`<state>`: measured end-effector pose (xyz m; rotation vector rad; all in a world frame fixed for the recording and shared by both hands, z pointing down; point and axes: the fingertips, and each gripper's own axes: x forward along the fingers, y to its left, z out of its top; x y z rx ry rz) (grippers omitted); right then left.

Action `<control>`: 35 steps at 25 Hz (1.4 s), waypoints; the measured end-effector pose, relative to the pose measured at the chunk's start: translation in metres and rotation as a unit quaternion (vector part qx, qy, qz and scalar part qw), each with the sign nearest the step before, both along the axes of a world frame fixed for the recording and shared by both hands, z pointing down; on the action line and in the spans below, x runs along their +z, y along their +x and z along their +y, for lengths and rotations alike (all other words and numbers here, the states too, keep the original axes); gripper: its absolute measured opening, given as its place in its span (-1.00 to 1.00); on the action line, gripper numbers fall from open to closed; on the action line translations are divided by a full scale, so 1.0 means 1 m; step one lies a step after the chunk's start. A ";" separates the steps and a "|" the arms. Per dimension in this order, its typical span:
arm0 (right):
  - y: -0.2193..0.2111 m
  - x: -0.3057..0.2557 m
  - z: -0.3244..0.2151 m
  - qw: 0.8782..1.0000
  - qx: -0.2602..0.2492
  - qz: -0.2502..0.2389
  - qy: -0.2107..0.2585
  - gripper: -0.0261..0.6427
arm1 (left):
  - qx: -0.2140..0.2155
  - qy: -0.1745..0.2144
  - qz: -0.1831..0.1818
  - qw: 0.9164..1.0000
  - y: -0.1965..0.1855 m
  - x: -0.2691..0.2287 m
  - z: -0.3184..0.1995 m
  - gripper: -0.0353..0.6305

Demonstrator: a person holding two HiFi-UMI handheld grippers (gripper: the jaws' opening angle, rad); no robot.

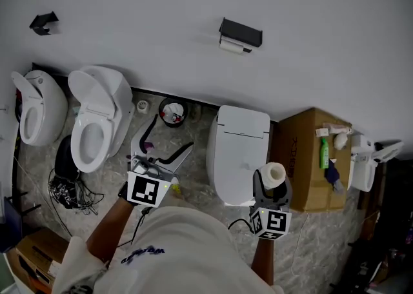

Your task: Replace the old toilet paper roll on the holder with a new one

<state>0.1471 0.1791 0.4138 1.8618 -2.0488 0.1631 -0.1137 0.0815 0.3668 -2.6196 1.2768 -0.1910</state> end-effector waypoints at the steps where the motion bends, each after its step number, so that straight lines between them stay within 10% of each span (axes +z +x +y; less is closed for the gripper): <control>1: -0.003 0.002 -0.005 1.000 0.000 0.014 -0.004 -0.05 | -0.001 0.003 0.002 1.000 -0.007 -0.001 -0.005 0.42; 11: -0.029 0.006 -0.030 0.999 0.016 0.019 -0.020 -0.05 | -0.005 -0.022 0.019 1.000 -0.046 0.020 -0.031 0.42; 35: 0.004 0.020 -0.150 0.999 0.033 -0.001 0.011 -0.05 | 0.002 -0.015 -0.008 1.000 -0.002 0.027 -0.126 0.39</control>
